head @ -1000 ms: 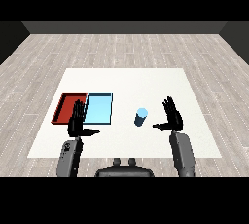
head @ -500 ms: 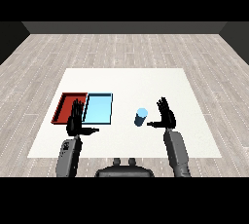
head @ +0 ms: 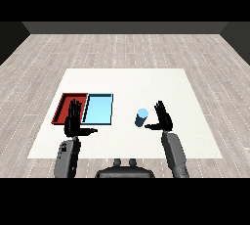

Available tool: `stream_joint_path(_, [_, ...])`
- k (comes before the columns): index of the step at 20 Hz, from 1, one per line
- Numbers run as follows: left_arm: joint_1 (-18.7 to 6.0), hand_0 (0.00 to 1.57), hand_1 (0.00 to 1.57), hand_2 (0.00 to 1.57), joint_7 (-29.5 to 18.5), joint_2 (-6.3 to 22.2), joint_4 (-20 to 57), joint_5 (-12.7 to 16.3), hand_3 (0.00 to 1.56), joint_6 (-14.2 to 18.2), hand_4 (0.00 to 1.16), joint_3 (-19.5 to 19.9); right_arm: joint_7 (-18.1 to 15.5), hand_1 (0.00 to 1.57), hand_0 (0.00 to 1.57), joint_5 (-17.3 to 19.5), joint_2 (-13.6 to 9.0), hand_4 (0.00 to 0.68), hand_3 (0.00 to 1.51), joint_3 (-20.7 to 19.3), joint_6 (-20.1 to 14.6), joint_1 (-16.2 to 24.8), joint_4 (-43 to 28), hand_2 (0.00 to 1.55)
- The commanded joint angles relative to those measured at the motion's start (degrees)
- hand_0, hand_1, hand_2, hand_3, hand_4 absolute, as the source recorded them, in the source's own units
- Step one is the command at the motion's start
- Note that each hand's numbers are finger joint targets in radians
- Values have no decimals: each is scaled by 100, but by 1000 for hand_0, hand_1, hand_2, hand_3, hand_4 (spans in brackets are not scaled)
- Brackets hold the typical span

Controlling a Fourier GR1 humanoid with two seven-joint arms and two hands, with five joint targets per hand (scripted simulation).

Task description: Pick the blue can and put it in the blue box

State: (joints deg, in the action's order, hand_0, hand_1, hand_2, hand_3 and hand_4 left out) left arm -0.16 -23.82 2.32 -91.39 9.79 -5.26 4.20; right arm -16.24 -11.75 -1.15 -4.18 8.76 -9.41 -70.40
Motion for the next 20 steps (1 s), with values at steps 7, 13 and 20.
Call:
stream_joint_path(7, [30, 0, 0, 0, -440, -57, 346, -150, 0, -10, 0, -24, -504, 0, 0, -14, -8, 0, 0, -44, 111, -457, 1036, 0])
stream_joint_path(13, [-17, 0, 0, 0, 89, 19, -49, 42, 0, -13, 0, 13, -788, 0, 0, -105, -28, 0, 0, -88, 151, -1018, 1932, 0])
stream_joint_path(20, [69, 0, 0, 0, -16, 8, -102, 42, 0, -30, 0, 8, -709, 0, 0, -227, 113, 0, 0, 429, -221, -917, 1733, 0])
